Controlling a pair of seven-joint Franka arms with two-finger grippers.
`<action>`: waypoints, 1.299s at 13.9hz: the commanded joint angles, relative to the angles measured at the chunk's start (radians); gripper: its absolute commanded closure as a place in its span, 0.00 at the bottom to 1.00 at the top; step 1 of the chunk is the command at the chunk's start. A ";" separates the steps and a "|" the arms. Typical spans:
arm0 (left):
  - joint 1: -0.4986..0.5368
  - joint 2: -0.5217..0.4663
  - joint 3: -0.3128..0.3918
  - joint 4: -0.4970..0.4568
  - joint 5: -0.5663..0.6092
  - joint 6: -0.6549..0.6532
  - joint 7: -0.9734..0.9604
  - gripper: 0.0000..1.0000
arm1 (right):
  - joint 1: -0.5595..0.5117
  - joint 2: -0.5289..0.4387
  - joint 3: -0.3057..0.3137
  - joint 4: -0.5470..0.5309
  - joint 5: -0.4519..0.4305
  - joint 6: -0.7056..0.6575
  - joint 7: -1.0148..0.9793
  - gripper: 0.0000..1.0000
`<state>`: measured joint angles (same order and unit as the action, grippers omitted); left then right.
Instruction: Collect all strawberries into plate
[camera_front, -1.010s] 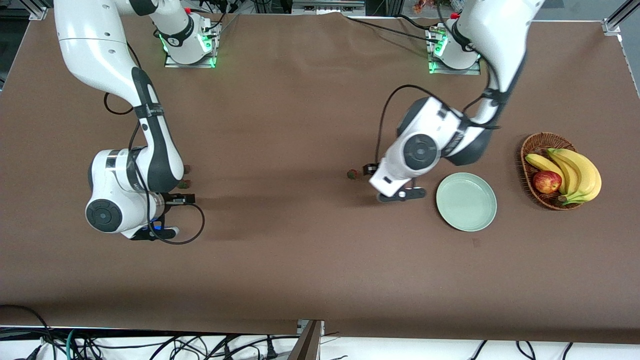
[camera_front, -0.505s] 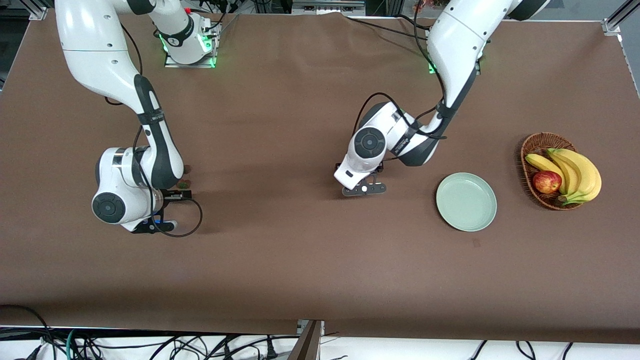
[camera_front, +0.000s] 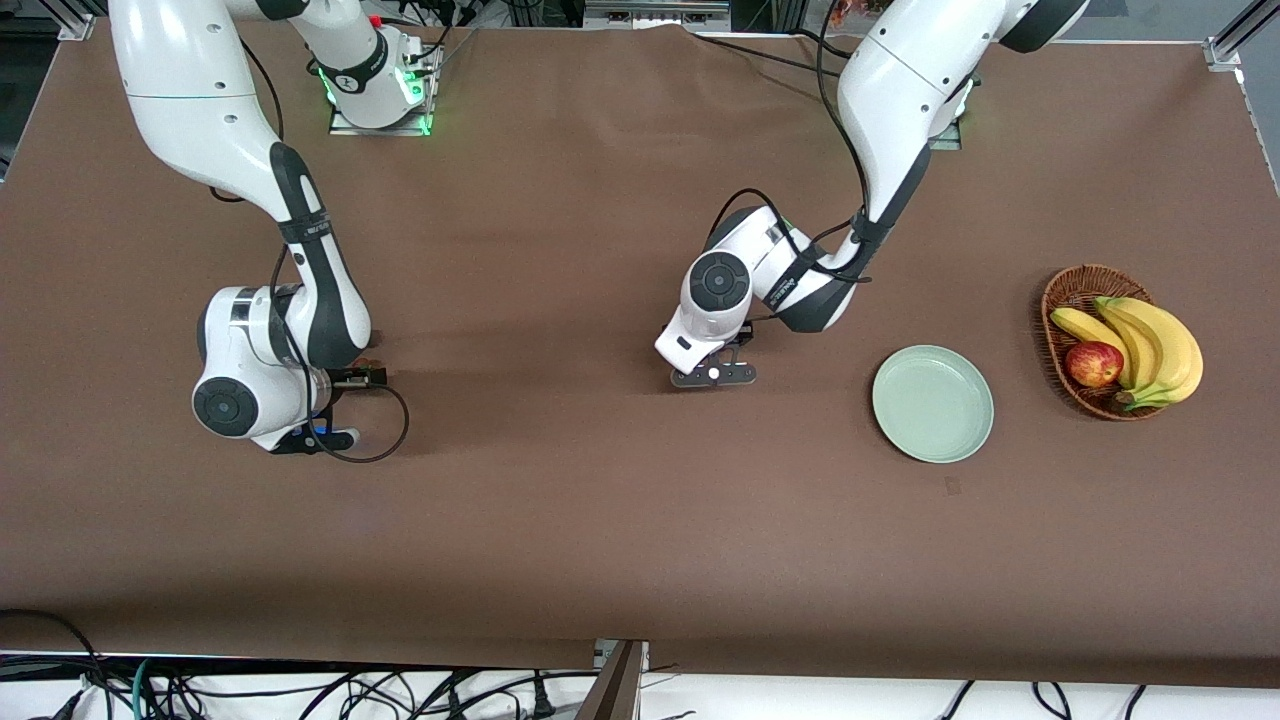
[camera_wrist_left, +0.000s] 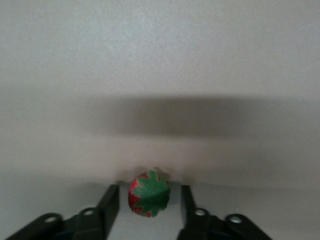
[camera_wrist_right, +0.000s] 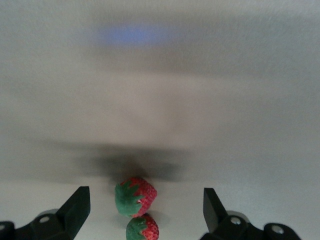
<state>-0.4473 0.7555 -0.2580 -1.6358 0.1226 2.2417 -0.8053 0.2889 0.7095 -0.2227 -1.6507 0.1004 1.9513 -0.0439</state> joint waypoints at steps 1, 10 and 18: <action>-0.005 -0.001 0.011 0.011 0.031 0.006 -0.017 0.90 | 0.003 -0.038 0.002 -0.055 0.004 0.006 -0.014 0.22; 0.266 -0.218 -0.003 0.013 0.016 -0.321 0.666 0.94 | 0.007 -0.038 0.037 0.043 0.021 -0.027 -0.004 0.84; 0.498 -0.237 0.000 -0.093 0.064 -0.247 1.385 0.94 | 0.174 -0.005 0.172 0.212 0.223 0.098 0.531 0.84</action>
<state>0.0149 0.5424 -0.2417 -1.6420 0.1357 1.9182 0.4818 0.3992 0.6846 -0.0643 -1.4662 0.3088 1.9819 0.3422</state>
